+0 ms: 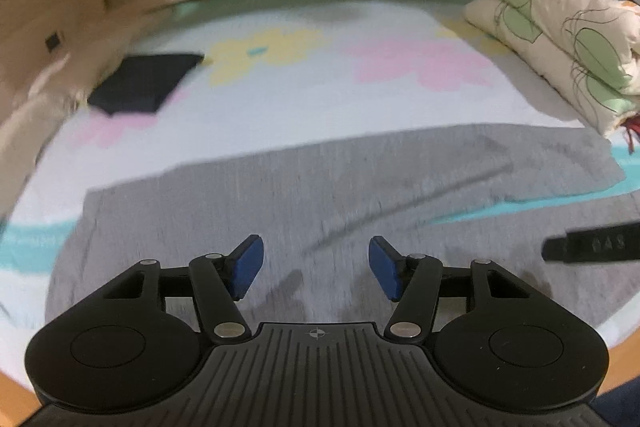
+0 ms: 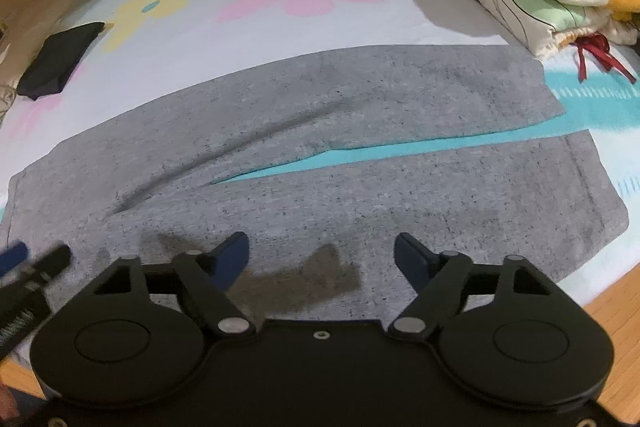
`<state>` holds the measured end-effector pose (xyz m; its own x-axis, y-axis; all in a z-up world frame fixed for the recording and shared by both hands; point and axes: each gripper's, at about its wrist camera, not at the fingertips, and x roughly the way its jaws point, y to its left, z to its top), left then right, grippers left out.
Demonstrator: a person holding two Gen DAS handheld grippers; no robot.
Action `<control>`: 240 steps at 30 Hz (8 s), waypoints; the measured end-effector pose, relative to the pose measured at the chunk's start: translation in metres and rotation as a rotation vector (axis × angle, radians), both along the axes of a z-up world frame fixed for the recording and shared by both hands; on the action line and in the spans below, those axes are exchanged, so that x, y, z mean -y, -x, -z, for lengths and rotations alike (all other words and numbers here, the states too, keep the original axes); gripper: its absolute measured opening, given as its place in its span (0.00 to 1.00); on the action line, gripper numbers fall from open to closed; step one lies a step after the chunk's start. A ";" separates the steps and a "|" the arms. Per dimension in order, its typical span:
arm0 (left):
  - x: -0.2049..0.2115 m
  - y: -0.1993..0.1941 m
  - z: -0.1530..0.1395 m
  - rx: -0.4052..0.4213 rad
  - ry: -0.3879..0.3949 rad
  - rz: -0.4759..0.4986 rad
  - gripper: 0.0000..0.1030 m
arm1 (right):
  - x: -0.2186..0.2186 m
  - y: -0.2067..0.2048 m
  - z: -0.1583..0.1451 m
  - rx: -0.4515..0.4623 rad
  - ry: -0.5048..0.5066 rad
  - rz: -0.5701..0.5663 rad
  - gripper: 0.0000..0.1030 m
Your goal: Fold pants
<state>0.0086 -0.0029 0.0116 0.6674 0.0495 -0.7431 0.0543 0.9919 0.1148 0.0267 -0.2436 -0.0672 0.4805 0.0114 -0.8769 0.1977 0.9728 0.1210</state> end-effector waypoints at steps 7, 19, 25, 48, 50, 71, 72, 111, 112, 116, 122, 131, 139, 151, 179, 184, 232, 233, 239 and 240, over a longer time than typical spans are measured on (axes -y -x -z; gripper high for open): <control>0.003 -0.055 0.015 -0.044 -0.006 0.028 0.55 | 0.026 -0.007 0.003 -0.035 -0.059 0.096 0.72; -0.002 -0.123 0.090 -0.234 -0.010 0.007 0.54 | 0.095 -0.125 0.001 -0.067 -0.145 0.362 0.69; -0.016 -0.127 0.114 -0.303 0.024 -0.004 0.55 | 0.097 -0.197 0.032 -0.074 -0.128 0.448 0.69; -0.007 -0.118 0.111 -0.272 -0.011 -0.007 0.55 | 0.131 -0.174 0.072 -0.200 -0.237 0.576 0.38; -0.006 -0.117 0.111 -0.271 -0.013 -0.007 0.55 | 0.140 -0.172 0.069 -0.161 -0.294 0.643 0.82; -0.023 -0.121 0.096 -0.255 0.100 -0.033 0.54 | 0.129 -0.158 0.077 -0.188 -0.158 0.574 0.05; -0.026 -0.122 0.091 -0.243 0.126 -0.039 0.54 | 0.132 -0.144 0.071 -0.178 -0.177 0.555 0.05; -0.016 -0.121 0.022 0.023 0.359 -0.180 0.08 | 0.137 -0.080 0.011 0.025 -0.258 0.341 0.03; -0.018 -0.107 0.017 0.049 0.356 -0.162 0.08 | 0.137 -0.072 0.002 0.049 -0.258 0.331 0.03; -0.016 -0.059 0.015 0.104 0.290 -0.080 0.08 | 0.135 -0.041 -0.009 0.067 -0.278 0.292 0.03; -0.015 -0.010 0.064 -0.048 0.234 -0.059 0.08 | 0.131 0.001 0.029 -0.088 -0.254 0.265 0.05; -0.003 -0.018 0.115 -0.159 0.195 -0.036 0.08 | 0.165 0.029 0.042 -0.113 -0.282 0.420 0.47; -0.004 -0.024 0.122 -0.155 0.211 -0.044 0.08 | 0.136 -0.036 0.020 0.001 0.025 0.360 0.52; -0.025 -0.029 0.076 -0.071 0.305 -0.051 0.03 | 0.109 -0.093 0.053 -0.157 0.204 0.311 0.10; 0.014 0.035 0.065 0.087 0.157 0.046 0.03 | 0.227 0.062 0.006 0.027 -0.173 0.471 0.09; 0.023 0.046 0.062 0.181 0.114 0.078 0.03 | 0.215 0.084 -0.061 0.350 -0.231 0.373 0.09; -0.112 0.070 0.101 -0.059 0.215 -0.307 0.10 | -0.015 0.061 -0.018 0.259 -0.093 -0.259 0.54; -0.125 0.068 0.100 -0.058 0.218 -0.344 0.10 | -0.036 0.064 -0.018 0.271 -0.088 -0.335 0.54; -0.190 0.048 0.089 -0.085 0.150 -0.503 0.10 | -0.153 0.101 -0.002 0.366 0.045 -0.748 0.53; -0.199 0.045 0.089 -0.096 0.136 -0.524 0.10 | -0.170 0.109 0.006 0.378 0.073 -0.802 0.53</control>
